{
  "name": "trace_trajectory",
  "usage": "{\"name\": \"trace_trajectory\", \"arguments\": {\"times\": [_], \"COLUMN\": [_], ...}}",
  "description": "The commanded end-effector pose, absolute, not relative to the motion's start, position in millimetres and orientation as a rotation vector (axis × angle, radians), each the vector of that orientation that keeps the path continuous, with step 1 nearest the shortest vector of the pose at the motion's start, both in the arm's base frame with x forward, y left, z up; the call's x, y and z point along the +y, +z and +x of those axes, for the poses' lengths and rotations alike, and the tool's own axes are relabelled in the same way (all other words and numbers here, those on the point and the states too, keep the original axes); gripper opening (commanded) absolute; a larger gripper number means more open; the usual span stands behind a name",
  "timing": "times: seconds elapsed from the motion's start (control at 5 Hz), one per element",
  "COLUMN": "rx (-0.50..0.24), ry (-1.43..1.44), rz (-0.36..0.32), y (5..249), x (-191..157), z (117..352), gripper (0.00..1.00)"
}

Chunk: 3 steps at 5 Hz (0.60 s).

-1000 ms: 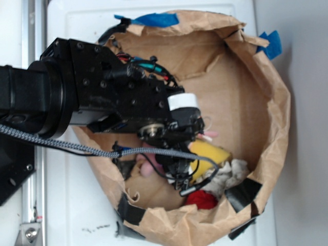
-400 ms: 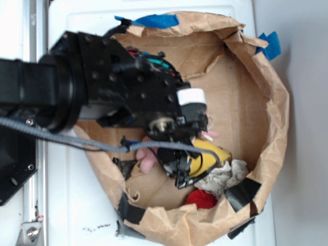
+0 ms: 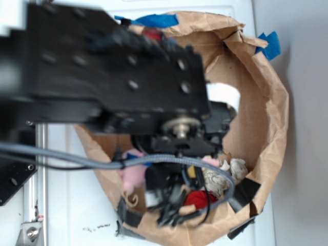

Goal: Grab the pink bunny.

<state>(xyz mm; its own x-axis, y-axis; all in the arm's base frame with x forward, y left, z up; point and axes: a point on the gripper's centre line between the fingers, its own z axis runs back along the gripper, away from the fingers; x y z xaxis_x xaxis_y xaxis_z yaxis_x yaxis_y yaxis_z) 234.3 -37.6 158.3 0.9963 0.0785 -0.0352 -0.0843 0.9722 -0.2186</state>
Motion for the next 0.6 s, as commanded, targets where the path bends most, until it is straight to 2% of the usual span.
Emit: {"name": "trace_trajectory", "arguments": {"times": [0.0,0.4], "rx": [-0.119,-0.165], "ry": [0.059,0.124], "rz": [-0.234,-0.204], "y": [216.5,225.1], "x": [-10.8,7.8], "z": [238.7,249.5], "gripper": [0.0,0.0]}}
